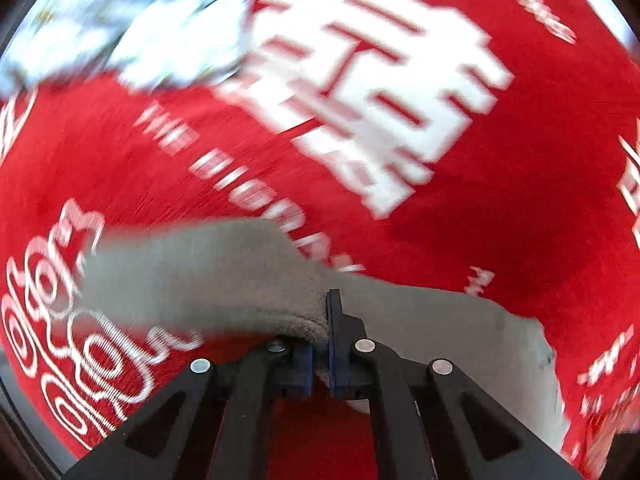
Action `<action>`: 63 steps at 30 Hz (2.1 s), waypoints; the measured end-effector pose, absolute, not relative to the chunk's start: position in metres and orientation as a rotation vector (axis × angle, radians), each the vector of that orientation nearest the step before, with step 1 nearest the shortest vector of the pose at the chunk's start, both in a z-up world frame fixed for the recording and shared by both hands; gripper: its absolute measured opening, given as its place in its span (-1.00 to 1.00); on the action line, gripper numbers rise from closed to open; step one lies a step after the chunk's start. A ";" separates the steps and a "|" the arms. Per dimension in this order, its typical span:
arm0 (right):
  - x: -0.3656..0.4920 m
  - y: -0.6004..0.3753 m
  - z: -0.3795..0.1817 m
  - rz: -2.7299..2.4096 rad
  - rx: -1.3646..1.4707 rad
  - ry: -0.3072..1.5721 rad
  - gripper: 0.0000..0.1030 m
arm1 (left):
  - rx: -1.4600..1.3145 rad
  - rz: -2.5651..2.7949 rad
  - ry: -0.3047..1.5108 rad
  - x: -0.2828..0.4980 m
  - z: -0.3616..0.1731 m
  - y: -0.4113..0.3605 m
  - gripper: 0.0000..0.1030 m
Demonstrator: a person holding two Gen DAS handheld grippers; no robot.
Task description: Fold small clothes
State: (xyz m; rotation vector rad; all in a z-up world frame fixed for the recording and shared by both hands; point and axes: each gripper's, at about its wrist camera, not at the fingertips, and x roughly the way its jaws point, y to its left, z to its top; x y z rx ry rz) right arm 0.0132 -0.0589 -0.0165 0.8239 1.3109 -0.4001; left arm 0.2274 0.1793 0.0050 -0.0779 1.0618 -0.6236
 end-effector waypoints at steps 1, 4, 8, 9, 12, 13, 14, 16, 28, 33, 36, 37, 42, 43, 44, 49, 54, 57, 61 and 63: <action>0.008 -0.061 -0.015 -0.412 0.834 1.298 1.00 | -0.055 -0.666 1.036 0.223 0.017 0.166 -0.89; -0.010 -0.073 -0.009 -0.455 0.871 1.260 1.00 | 0.004 -0.801 0.978 0.198 0.047 0.121 -0.89; -0.043 -0.094 0.000 -0.527 0.922 1.200 1.00 | 0.123 -1.031 0.927 0.136 0.075 0.035 -0.89; -0.055 -0.100 0.003 -0.553 0.935 1.180 1.00 | 0.163 -1.093 0.930 0.115 0.074 0.010 -0.89; -0.086 -0.118 0.004 -0.625 0.974 1.137 1.00 | 0.291 -1.219 0.951 0.055 0.057 -0.044 -0.88; -0.097 -0.124 0.002 -0.648 0.993 1.127 1.00 | 0.340 -1.246 0.969 0.035 0.046 -0.059 -0.88; -0.105 -0.128 0.000 -0.664 1.008 1.121 1.00 | 0.388 -1.260 0.989 0.022 0.034 -0.071 -0.88; -0.126 -0.137 -0.007 -0.705 1.042 1.118 1.00 | 0.525 -1.238 1.030 -0.003 0.001 -0.093 -0.88; -0.133 -0.155 -0.019 -0.715 0.923 1.195 1.00 | 0.663 -1.106 0.945 0.010 0.017 -0.048 0.66; -0.042 -0.150 -0.006 -0.566 0.601 1.223 1.00 | 0.649 -0.907 0.970 0.074 0.018 -0.009 0.66; 0.021 -0.132 -0.015 -0.487 0.345 1.267 1.00 | 0.657 -0.771 1.051 0.111 -0.010 0.006 0.66; 0.039 -0.125 -0.021 -0.464 0.265 1.281 1.00 | 0.668 -0.747 1.060 0.113 -0.018 0.007 0.66; 0.095 -0.095 -0.057 -0.429 -0.076 1.335 0.72 | 0.652 -0.720 1.091 0.113 -0.043 0.014 0.67; 0.099 -0.094 -0.063 -0.444 -0.130 1.343 0.06 | 0.643 -0.718 1.090 0.112 -0.044 0.013 0.67; 0.100 -0.096 -0.066 -0.458 -0.150 1.345 -0.44 | 0.641 -0.713 1.092 0.112 -0.045 0.013 0.70; 0.041 -0.161 -0.029 -0.613 0.333 1.140 -0.91 | 0.647 -0.712 1.100 0.113 -0.050 0.011 0.89; -0.063 -0.221 -0.052 -0.701 1.139 0.846 -0.71 | 0.675 -0.741 1.091 0.111 -0.053 0.006 0.89; -0.109 -0.226 -0.083 -0.732 1.444 0.741 0.13 | 0.674 -0.744 1.120 0.119 -0.048 0.000 0.89; -0.129 -0.228 -0.080 -0.723 1.491 0.679 0.12 | 0.617 -0.759 1.130 0.150 -0.038 -0.020 0.89; -0.128 -0.231 -0.077 -0.723 1.473 0.691 0.12 | 0.614 -0.767 1.190 0.164 -0.045 -0.036 0.88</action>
